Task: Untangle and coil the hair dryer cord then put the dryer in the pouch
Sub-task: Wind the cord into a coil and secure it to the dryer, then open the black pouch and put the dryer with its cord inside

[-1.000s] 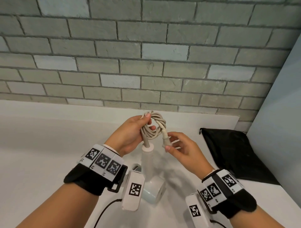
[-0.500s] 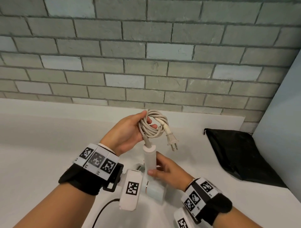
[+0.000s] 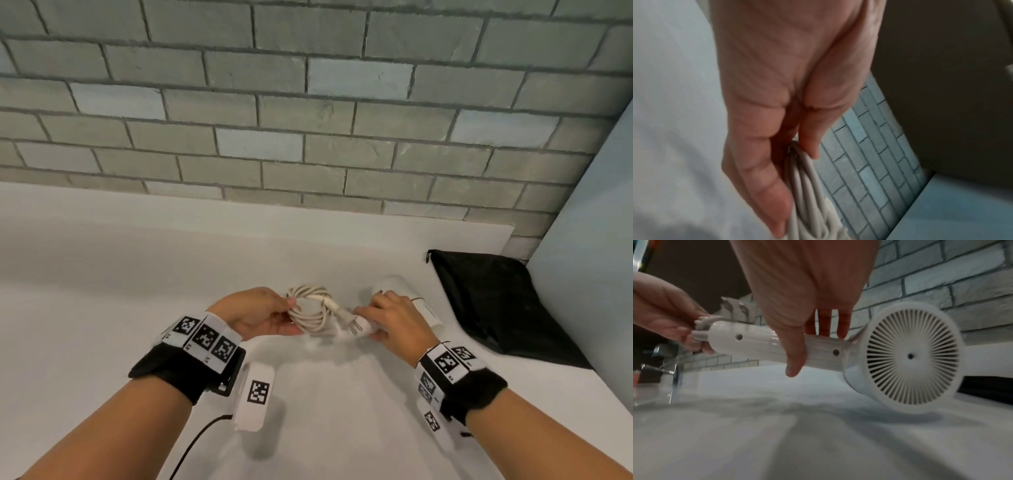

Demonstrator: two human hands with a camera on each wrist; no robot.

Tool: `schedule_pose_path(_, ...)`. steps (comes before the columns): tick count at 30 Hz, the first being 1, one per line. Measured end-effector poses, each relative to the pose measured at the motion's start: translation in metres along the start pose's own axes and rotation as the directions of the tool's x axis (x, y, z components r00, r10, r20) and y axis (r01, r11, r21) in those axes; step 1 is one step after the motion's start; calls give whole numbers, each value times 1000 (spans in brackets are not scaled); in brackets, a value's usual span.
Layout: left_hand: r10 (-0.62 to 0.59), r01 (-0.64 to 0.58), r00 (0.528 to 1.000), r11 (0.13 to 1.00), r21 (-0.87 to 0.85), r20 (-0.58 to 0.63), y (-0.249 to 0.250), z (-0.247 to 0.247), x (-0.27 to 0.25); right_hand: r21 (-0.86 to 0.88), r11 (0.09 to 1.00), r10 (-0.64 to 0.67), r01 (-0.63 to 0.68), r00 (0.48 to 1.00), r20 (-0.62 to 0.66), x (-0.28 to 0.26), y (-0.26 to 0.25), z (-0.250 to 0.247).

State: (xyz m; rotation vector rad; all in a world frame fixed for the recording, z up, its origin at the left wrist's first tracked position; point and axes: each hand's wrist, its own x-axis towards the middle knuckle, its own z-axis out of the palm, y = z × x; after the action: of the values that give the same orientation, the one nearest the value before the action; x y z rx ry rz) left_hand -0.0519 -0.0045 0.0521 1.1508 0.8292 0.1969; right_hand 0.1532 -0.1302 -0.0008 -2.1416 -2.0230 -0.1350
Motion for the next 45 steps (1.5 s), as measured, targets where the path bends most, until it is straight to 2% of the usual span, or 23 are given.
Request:
schedule_pose_path(3, -171, 168, 985, 983, 71, 35, -19, -5, 14, -114, 989, -80, 90, 993, 91, -3, -2, 10)
schedule_pose_path(5, -274, 264, 961, 953, 146, 47, -28, -10, 22, -61, 991, -108, 117, 985, 136, -4, -5, 11)
schedule_pose_path(7, -328, 317, 945, 920, 231, 9, -34, -10, 28, 2, 995, -95, 96, 978, 188, -4, -7, 11)
schedule_pose_path(9, -320, 331, 943, 882, 336, -88, -38, -8, 32, 54, 996, -83, 73, 972, 218, -4, -7, 13)
schedule_pose_path(12, -204, 278, 959, 813, 511, -198, -42, -7, 38, 112, 993, -63, 33, 958, 280, -4, -1, 16)
schedule_pose_path(13, -150, 246, 967, 751, 613, -204, -41, -6, 39, 151, 988, -52, 7, 954, 294, -4, 1, 12)
schedule_pose_path(15, -45, 195, 978, 549, 813, -204, -35, 0, 37, 206, 976, 8, -67, 961, 275, -6, 4, 0)
schedule_pose_path(17, 53, 165, 980, 342, 925, -194, -29, 11, 33, 254, 956, 107, -147, 980, 166, -10, 13, -15)
schedule_pose_path(18, 91, 158, 977, 285, 945, -191, -27, 16, 33, 276, 939, 185, -205, 978, 98, -13, 21, -22)
schedule_pose_path(20, 145, 153, 970, 268, 951, -197, -23, 25, 34, 290, 887, 372, -360, 928, 13, -23, 47, -30)
schedule_pose_path(22, 181, 121, 967, 286, 951, -177, -19, 33, 34, 170, 826, 538, -538, 842, 48, -35, 76, -34)
schedule_pose_path(25, 241, -14, 968, 327, 945, -69, -11, 52, 33, -151, 670, 742, -727, 647, 175, -57, 112, -31)
schedule_pose_path(27, 314, -152, 949, 361, 920, 34, -6, 67, 30, -216, 591, 804, -777, 545, 238, -70, 127, -25)
schedule_pose_path(29, 381, -277, 915, 347, 896, 136, -3, 82, 28, -228, 603, 788, -765, 525, 321, -78, 135, -17)
schedule_pose_path(32, 415, -384, 878, 319, 866, 237, -1, 100, 29, -170, 656, 738, -736, 577, 350, -84, 139, -13)
schedule_pose_path(34, 411, -427, 865, 299, 854, 288, 1, 109, 31, -92, 683, 711, -725, 630, 313, -83, 137, -17)
schedule_pose_path(38, 408, -480, 838, 234, 846, 362, 5, 125, 42, -50, 749, 657, -661, 730, 187, -76, 125, -37)
schedule_pose_path(42, 402, -509, 824, 214, 834, 399, 14, 144, 58, 63, 873, 482, -483, 876, 32, -68, 96, -79)
schedule_pose_path(45, 439, -537, 802, 230, 811, 406, 24, 156, 69, 115, 937, 333, -330, 943, -6, -65, 69, -115)
